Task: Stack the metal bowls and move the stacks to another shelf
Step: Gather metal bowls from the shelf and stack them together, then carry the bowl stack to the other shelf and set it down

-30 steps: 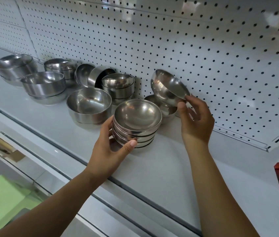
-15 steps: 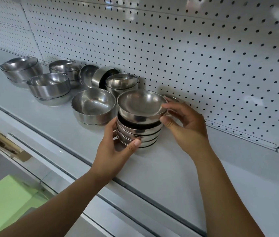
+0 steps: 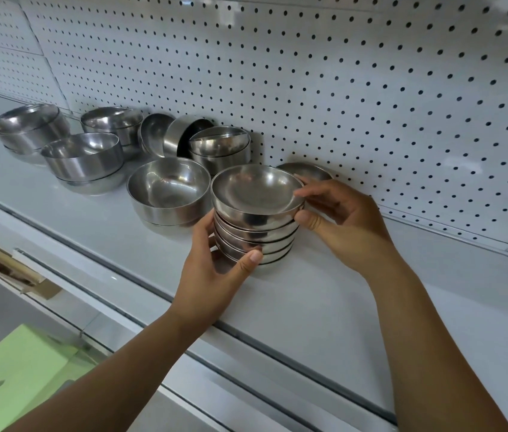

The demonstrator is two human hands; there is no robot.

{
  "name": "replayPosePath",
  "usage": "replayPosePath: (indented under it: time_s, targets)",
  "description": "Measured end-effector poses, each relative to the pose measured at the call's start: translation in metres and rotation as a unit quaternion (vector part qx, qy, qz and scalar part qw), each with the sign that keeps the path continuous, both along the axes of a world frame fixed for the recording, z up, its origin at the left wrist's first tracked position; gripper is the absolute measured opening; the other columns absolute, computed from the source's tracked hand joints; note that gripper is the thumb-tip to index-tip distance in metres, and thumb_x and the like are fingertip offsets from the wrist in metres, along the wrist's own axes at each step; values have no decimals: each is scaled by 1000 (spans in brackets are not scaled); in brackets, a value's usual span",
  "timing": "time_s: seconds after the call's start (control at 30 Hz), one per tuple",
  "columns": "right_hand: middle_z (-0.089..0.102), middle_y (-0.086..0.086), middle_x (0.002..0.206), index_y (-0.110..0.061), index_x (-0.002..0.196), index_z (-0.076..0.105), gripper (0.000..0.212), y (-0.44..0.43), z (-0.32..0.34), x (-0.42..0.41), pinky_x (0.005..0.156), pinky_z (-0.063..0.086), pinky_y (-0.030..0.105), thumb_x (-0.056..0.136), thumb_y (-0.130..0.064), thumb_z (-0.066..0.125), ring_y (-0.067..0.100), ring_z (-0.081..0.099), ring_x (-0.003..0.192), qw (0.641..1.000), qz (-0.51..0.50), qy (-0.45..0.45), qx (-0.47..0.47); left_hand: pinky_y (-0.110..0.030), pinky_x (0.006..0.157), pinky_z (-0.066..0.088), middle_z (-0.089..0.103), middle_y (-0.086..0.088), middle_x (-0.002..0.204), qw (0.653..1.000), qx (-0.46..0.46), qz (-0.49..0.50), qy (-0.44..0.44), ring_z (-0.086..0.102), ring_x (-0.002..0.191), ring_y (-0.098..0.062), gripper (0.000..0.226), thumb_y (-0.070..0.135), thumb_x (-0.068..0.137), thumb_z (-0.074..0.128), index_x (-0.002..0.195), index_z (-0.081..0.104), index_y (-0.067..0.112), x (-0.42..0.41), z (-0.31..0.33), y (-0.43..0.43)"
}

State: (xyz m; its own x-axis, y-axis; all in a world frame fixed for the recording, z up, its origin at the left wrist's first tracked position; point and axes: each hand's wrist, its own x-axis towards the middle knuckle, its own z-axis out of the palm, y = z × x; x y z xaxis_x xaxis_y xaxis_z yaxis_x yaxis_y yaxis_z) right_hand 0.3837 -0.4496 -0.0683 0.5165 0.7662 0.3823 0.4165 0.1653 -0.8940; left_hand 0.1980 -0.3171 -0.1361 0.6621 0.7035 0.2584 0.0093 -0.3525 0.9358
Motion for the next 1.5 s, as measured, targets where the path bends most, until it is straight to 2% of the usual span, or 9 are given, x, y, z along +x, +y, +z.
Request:
replayPosePath:
  time_s: [0.13, 0.37, 0.73, 0.87, 1.03, 1.1, 1.23, 1.37, 1.5]
  targets:
    - [71, -11, 129, -29, 101, 74, 32, 0, -2, 1, 108, 49, 23, 81, -4, 82, 2, 65, 122, 1000, -10, 12, 0, -34, 100, 56, 61, 26, 131, 1000, -4, -1, -1, 62, 120, -3, 94, 72, 72, 76, 147, 32, 37, 0, 0, 0]
    - [72, -29, 110, -25, 100, 72, 33, -2, 0, -10, 96, 51, 13, 82, 2, 79, -4, 67, 114, 999, -46, 13, -5, -43, 102, 55, 63, 20, 129, 1000, -11, -16, 8, 62, 120, -4, 92, 65, 72, 78, 146, 33, 34, -1, 1, 4]
    - [73, -15, 119, -29, 112, 69, 36, -7, 17, -17, 106, 50, 24, 91, -1, 74, 1, 65, 120, 997, -60, -14, -47, -35, 110, 48, 53, 17, 143, 999, 9, -38, 1, 54, 131, -2, 81, 67, 75, 75, 142, 31, 53, -9, 8, 5]
    - [65, -10, 139, -32, 135, 58, 51, -14, 17, -23, 112, 46, 34, 91, -13, 75, 8, 58, 133, 997, -52, -10, -60, -40, 121, 36, 39, 9, 160, 999, 11, -33, -4, 37, 146, -5, 114, 80, 70, 69, 160, 19, 29, -13, 13, 11]
    - [55, -5, 150, -33, 149, 44, 83, -25, -23, -38, 115, 46, 46, 78, -31, 87, 11, 57, 134, 985, -100, 82, -119, -32, 120, 38, 41, 13, 158, 995, -5, -90, -36, 40, 144, 0, 112, 68, 72, 75, 160, 18, 28, -12, 35, 27]
    - [46, -3, 157, -38, 156, 29, 105, -23, -41, -52, 121, 39, 41, 72, -37, 92, 8, 51, 139, 975, -96, 100, -175, -21, 117, 37, 40, 20, 156, 992, -13, -120, -40, 39, 143, 5, 112, 64, 72, 76, 161, 17, 29, -9, 45, 34]
    - [43, -1, 159, -48, 160, 7, 130, -2, -56, -79, 123, 34, 36, 66, -36, 97, 8, 44, 145, 974, -111, 118, -160, -30, 113, 44, 54, 22, 144, 984, 17, -174, -35, 50, 135, 2, 78, 57, 82, 76, 149, 40, 36, -4, 59, 50]
    - [55, -3, 145, -48, 157, 16, 123, 17, -57, -94, 111, 50, 43, 66, -28, 97, 15, 59, 131, 970, -174, 126, -116, -34, 106, 52, 64, 19, 125, 982, 29, -185, -3, 60, 119, 2, 61, 61, 70, 74, 125, 62, 36, -3, 67, 66]
    - [61, -2, 140, -49, 153, 29, 114, 25, -56, -112, 108, 52, 46, 67, -19, 98, 17, 62, 127, 959, -241, 127, -80, -32, 103, 53, 69, 15, 113, 977, 14, -215, 4, 64, 110, 3, 43, 50, 69, 82, 106, 68, 34, -1, 77, 78]
